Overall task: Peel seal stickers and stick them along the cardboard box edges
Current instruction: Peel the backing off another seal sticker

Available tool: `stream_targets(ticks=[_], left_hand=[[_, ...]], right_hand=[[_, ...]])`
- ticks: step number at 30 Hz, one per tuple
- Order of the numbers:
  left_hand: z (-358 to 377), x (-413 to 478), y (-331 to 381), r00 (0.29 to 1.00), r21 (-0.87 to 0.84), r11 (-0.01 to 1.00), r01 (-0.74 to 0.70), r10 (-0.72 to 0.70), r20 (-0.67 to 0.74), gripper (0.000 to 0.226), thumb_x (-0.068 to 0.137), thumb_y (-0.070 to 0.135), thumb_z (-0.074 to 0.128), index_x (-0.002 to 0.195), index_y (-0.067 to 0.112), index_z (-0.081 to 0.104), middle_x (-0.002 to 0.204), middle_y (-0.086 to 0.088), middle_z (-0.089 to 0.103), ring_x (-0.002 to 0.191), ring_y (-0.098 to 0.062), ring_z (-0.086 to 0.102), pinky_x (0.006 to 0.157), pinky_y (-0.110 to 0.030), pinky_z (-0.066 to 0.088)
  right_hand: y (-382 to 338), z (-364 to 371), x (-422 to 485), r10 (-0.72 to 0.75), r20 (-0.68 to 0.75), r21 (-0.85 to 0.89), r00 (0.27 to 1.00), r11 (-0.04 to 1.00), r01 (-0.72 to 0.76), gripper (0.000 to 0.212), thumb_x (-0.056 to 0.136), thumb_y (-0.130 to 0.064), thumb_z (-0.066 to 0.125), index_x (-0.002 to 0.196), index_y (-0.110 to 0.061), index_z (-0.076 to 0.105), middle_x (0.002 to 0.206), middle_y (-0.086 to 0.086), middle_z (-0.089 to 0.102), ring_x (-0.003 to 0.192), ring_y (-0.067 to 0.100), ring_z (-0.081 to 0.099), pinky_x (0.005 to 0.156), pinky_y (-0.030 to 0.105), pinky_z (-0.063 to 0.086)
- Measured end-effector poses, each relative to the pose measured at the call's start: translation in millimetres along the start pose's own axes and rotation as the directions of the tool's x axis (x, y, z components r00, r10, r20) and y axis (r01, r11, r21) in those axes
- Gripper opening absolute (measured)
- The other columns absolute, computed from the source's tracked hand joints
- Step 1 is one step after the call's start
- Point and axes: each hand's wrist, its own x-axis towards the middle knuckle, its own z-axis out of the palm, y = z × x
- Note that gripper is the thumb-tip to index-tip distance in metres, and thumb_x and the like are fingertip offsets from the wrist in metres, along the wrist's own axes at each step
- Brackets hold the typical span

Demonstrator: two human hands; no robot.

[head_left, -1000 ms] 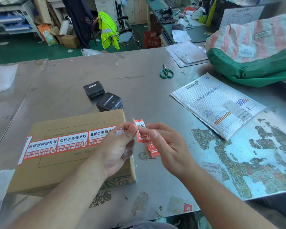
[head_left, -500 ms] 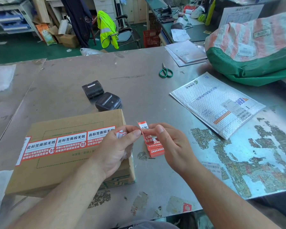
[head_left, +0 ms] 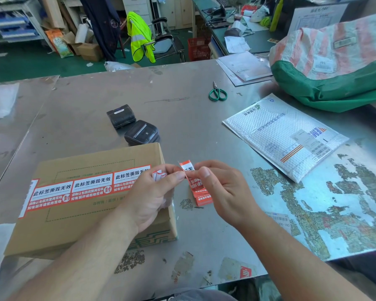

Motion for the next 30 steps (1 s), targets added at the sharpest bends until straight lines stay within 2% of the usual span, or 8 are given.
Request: stream_targets(ticks=[3,7,13,15,20,22,27,30], left_hand=[[-6.1,5.1,-4.3,1.000,0.023,1.000,-0.013,0.014,-0.019,0.012,0.085,0.011,0.067,0.077,0.014,0.058,0.040,0.010,0.042,0.032,-0.001,0.032,0.037,-0.016,0.023],[-8.5,8.0,-5.7,0.999,0.052,0.998,-0.029,0.031,-0.037,0.007,0.076,0.020,0.066,0.073,0.016,0.060,0.043,0.011,0.037,0.035,-0.004,0.024,0.042,-0.022,0.015],[-8.5,8.3,-6.6,0.999,0.100,0.994,-0.039,0.040,-0.007,0.013,0.079,0.020,0.063,0.066,0.023,0.064,0.043,0.011,0.035,0.037,-0.006,0.023,0.045,-0.025,0.016],[-9.1,8.9,-7.2,0.999,0.082,0.996,-0.038,0.038,-0.001,0.012,0.079,0.019,0.063,0.067,0.023,0.063,0.043,0.010,0.035,0.037,-0.006,0.023,0.045,-0.024,0.016],[-11.7,11.1,-9.9,0.998,0.031,0.998,-0.057,0.058,-0.008,0.007,0.075,0.026,0.069,0.073,0.021,0.065,0.047,0.001,0.029,0.047,-0.016,0.012,0.053,-0.036,0.008],[-14.2,12.3,-12.0,0.998,0.017,0.998,-0.066,0.066,-0.009,0.023,0.070,0.034,0.073,0.082,0.016,0.066,0.047,0.000,0.030,0.042,-0.013,0.017,0.052,-0.034,0.010],[-14.8,11.0,-12.0,0.997,0.012,0.997,-0.072,0.073,-0.021,0.008,0.078,0.023,0.066,0.077,0.015,0.064,0.044,0.006,0.038,0.038,-0.008,0.023,0.051,-0.033,0.010],[-16.2,10.5,-11.7,0.997,0.002,0.997,-0.072,0.072,-0.037,0.006,0.078,0.022,0.066,0.078,0.016,0.066,0.047,0.003,0.035,0.040,-0.009,0.020,0.052,-0.033,0.010]], right_hand=[[-0.2,-0.5,1.1,-0.035,0.000,-0.034,0.999,0.999,0.035,0.052,0.099,-0.044,0.041,0.094,-0.012,0.082,0.094,-0.011,0.068,0.086,0.010,0.067,0.070,0.023,0.050],[1.0,-1.8,2.8,-0.048,0.008,-0.080,0.999,0.996,0.049,0.058,0.099,-0.048,0.041,0.086,-0.007,0.080,0.094,-0.005,0.069,0.084,0.012,0.066,0.069,0.035,0.051],[2.7,-1.7,3.5,-0.056,-0.015,-0.071,0.998,0.996,0.055,0.056,0.099,-0.048,0.041,0.088,-0.009,0.081,0.097,0.000,0.072,0.087,0.014,0.069,0.070,0.039,0.052],[2.7,-1.8,2.6,-0.057,-0.014,-0.074,0.998,0.996,0.055,0.057,0.100,-0.049,0.041,0.089,-0.010,0.081,0.096,0.000,0.072,0.087,0.014,0.069,0.070,0.039,0.051],[1.2,-1.9,2.3,-0.061,-0.018,-0.064,0.998,0.996,0.060,0.054,0.100,-0.046,0.041,0.093,-0.010,0.080,0.094,0.002,0.072,0.086,0.017,0.068,0.070,0.040,0.051],[-0.5,-2.0,3.0,-0.070,-0.015,-0.070,0.997,0.995,0.068,0.054,0.101,-0.044,0.040,0.092,-0.009,0.080,0.093,0.002,0.071,0.084,0.018,0.068,0.068,0.040,0.050],[-3.1,-1.7,3.3,-0.067,-0.010,-0.071,0.998,0.995,0.066,0.055,0.101,-0.043,0.039,0.091,-0.008,0.080,0.094,0.003,0.070,0.084,0.020,0.068,0.069,0.041,0.050],[-3.6,-0.4,2.5,-0.077,-0.010,-0.085,0.997,0.994,0.076,0.056,0.101,-0.044,0.039,0.089,-0.007,0.080,0.093,0.003,0.070,0.084,0.020,0.067,0.068,0.041,0.050]])
